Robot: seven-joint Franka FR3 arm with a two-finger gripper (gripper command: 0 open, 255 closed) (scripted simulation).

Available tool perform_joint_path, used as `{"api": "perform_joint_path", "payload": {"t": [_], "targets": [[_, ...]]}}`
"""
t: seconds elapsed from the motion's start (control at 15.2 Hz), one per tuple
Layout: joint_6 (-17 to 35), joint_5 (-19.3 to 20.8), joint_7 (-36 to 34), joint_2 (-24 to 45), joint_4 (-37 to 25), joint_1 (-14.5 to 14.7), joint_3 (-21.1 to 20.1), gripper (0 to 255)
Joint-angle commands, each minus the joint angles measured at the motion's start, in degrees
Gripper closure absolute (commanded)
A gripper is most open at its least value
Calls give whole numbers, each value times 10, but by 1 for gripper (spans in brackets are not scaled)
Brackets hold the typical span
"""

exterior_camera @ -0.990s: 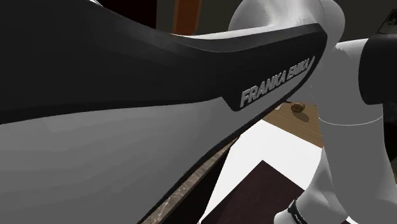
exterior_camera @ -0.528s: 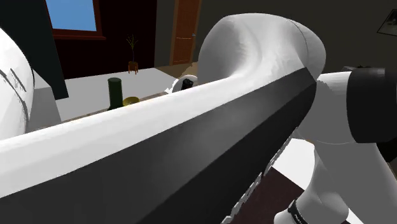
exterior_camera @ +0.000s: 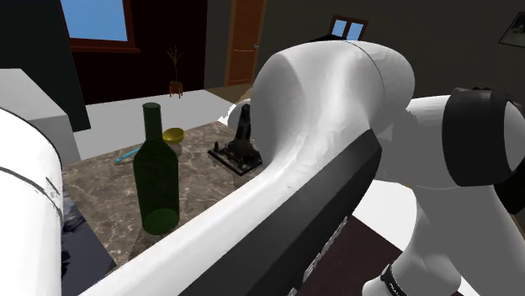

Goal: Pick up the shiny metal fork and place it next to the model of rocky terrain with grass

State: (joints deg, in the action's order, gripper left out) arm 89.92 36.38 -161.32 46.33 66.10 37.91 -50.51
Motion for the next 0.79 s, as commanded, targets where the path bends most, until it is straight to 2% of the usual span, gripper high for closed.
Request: {"api": "perform_joint_path", "payload": {"t": [0.0,0.73], "targets": [[13,3,-3,5,9,-2,2,255],[78,20,-20,28,63,-14,13,255]]}}
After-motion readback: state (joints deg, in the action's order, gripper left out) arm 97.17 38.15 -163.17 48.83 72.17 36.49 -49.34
